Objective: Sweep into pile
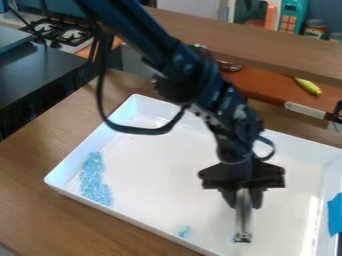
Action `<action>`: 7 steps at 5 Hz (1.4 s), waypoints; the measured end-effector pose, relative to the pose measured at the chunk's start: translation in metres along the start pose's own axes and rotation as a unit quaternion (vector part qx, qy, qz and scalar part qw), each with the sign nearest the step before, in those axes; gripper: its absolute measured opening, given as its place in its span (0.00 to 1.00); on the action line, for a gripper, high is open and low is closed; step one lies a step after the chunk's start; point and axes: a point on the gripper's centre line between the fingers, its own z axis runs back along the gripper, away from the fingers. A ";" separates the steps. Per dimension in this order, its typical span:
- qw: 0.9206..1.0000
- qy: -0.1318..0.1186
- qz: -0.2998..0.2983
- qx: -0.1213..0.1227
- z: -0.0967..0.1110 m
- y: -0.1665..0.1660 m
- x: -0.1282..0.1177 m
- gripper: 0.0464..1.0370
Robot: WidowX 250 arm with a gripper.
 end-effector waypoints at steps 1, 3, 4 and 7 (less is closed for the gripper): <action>1.000 0.007 -0.021 0.013 -0.007 -0.014 -0.006 0.34; 0.999 0.034 -0.035 0.006 -0.030 -0.026 -0.017 0.34; 0.997 0.038 -0.060 0.003 -0.030 -0.026 -0.018 0.34; 0.997 0.048 -0.063 0.019 -0.009 0.058 -0.008 0.34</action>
